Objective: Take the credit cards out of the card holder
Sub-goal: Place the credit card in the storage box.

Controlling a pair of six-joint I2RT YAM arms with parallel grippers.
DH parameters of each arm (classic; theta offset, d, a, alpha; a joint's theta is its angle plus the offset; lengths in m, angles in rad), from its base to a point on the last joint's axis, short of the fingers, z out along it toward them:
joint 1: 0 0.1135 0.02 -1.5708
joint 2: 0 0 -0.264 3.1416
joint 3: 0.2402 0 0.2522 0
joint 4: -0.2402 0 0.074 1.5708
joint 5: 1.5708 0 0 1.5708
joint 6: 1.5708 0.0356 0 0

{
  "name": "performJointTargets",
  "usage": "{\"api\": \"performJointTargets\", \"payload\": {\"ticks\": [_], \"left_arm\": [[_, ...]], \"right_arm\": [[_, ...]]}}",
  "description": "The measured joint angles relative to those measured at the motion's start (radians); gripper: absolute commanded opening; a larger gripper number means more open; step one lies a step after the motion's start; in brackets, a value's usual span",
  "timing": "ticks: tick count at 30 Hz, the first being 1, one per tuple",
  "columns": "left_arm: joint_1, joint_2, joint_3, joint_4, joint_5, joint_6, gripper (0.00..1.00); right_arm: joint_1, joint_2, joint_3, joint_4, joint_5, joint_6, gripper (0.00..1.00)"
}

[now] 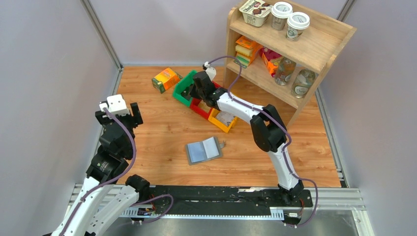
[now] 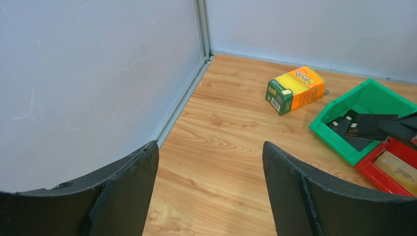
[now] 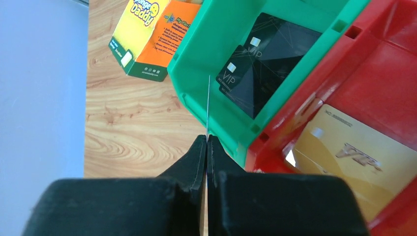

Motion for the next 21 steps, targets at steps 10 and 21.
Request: {"api": "performJointTargets", "payload": {"ticks": [10, 21], "left_arm": [[0.015, -0.005, -0.002, 0.0, 0.005, -0.005, 0.84], [0.026, -0.005, -0.002, 0.006, 0.01, -0.007, 0.84]], "right_arm": [[0.0, 0.156, 0.126, 0.033, 0.045, 0.067, 0.0], [-0.005, 0.263, 0.249, 0.027, 0.064, 0.081, 0.09]]}}
